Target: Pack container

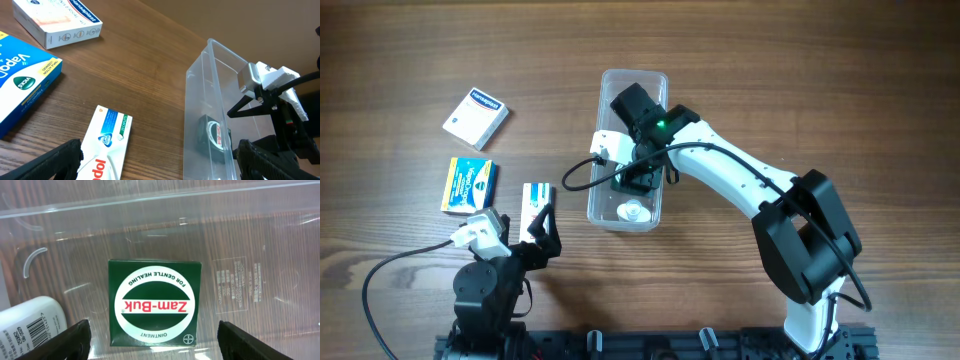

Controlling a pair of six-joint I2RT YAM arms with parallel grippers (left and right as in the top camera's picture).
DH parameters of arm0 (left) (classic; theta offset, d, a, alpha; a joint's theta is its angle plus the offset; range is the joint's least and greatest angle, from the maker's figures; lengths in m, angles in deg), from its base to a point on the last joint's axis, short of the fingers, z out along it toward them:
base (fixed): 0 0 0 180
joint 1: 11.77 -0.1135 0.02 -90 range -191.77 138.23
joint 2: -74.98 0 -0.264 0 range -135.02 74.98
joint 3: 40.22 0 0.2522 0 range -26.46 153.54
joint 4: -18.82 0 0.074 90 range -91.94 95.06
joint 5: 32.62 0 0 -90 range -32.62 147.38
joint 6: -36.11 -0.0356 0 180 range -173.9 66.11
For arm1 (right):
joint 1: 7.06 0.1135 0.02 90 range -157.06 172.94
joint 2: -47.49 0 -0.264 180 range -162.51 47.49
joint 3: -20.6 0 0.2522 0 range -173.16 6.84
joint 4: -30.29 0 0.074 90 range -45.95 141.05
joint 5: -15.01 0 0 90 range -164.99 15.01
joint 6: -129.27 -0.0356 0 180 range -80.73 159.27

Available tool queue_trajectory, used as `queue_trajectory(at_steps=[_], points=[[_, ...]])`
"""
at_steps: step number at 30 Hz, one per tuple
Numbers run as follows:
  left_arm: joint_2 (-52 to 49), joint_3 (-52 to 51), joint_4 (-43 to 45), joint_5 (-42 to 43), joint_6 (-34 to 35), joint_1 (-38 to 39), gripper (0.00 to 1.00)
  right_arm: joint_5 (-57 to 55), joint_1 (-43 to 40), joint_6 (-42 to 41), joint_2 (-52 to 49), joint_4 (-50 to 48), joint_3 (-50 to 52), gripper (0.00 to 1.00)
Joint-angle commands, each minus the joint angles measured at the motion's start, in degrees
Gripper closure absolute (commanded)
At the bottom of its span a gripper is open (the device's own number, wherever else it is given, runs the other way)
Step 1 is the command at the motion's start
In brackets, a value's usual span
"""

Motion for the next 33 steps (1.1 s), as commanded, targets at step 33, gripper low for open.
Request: queue_trajectory(at_steps=[33], points=[[0.2,-0.1,2.1,0.5,-0.7,-0.4,0.0,-16.6,-36.3,-45.1,22.3,12.3,-12.8,0.0]])
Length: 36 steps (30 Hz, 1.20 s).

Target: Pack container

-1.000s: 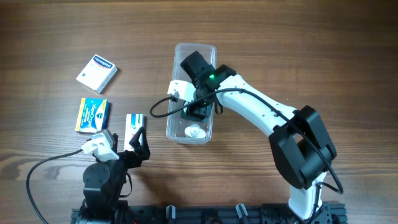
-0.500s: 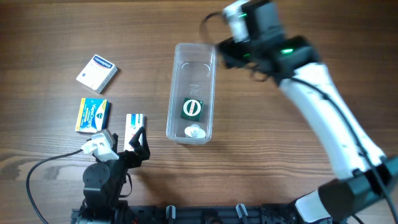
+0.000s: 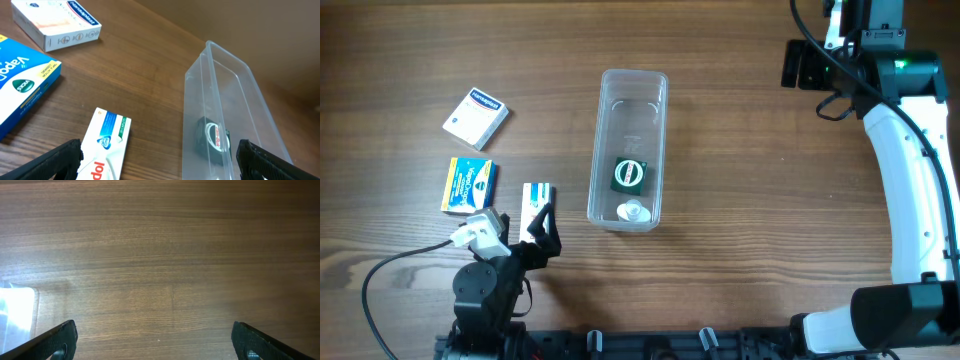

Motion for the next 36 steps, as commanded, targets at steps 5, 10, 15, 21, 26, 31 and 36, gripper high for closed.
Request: queue_trajectory(at_steps=[5,10,15,21,26,31,36], points=[[-0.6,2.8,0.4,5.2,-0.4,-0.4,0.0,-0.4,0.0,-1.1,0.6,0.0,-0.7,0.0],[-17.9,20.4,-12.0,3.6,-0.9,-0.4,0.01,-0.4,0.0,-1.0,0.6,0.0,-0.7,0.0],[-50.4,43.2,-28.4,2.8,-10.7,-0.4,0.0,-0.4,0.0,-1.1,0.6,0.0,-0.7,0.0],[-68.5,46.4,-29.5,1.1,-13.6,-0.4,0.0,-0.4,0.0,-1.1,0.6,0.0,-0.7,0.0],[-74.7,46.3,-29.2,-4.3,-14.1,-0.4,0.0,-0.4,0.0,-1.1,0.6,0.0,-0.7,0.0],[-78.7,45.4,-24.8,-5.5,-16.0,-0.4,0.01,-0.4,0.0,-1.1,0.6,0.0,-0.7,0.0],[-82.1,44.3,-20.6,-2.9,-20.3,-0.4,0.07,-0.4,0.0,-1.0,0.6,0.0,-0.7,0.0]])
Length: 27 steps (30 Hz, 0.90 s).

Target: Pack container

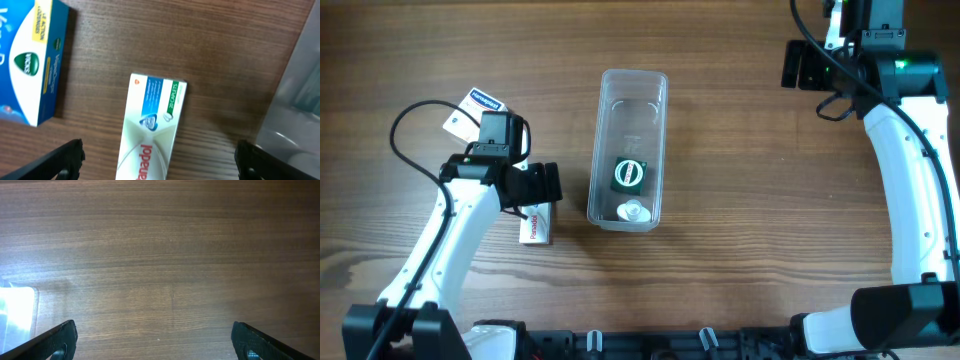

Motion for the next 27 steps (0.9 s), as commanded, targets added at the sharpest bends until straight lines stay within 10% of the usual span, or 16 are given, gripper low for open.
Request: queue_trajectory(at_steps=[1,27], points=[[-2.5,-1.0,1.2,1.2,-3.9,-0.4,0.08,-0.4,0.0,-1.0,0.5,-0.2,-0.7,0.0],[-10.1,-8.0,7.7,8.7,-5.1,-5.3,0.16,-0.4,0.0,-1.0,0.5,-0.2,-0.7,0.0]])
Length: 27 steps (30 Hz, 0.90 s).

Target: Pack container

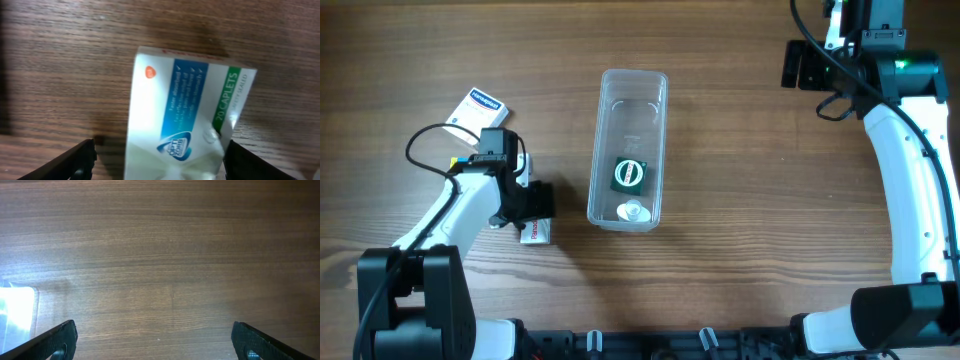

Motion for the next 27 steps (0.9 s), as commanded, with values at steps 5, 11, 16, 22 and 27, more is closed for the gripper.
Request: queue_trajectory(at_steps=[5,11,16,22,27], points=[[-0.5,-1.3,1.9,3.2,-0.5,-0.3,0.19,-0.4,0.0,-1.0,0.5,-0.2,-0.7,0.0],[-0.6,-1.3,3.2,3.2,-0.5,-0.2,0.28,-0.4,0.0,-1.0,0.5,-0.2,-0.7,0.0],[-0.6,-1.3,3.0,3.2,-0.5,-0.2,0.34,-0.4,0.0,-1.1,0.5,-0.2,-0.7,0.0],[-0.6,-1.3,3.1,1.6,-0.5,0.9,0.32,-0.4,0.0,-1.0,0.5,-0.2,-0.7,0.0],[-0.6,-1.3,3.9,-0.1,-0.5,3.7,0.33,-0.4,0.0,-1.1,0.5,-0.2,-0.7,0.0]])
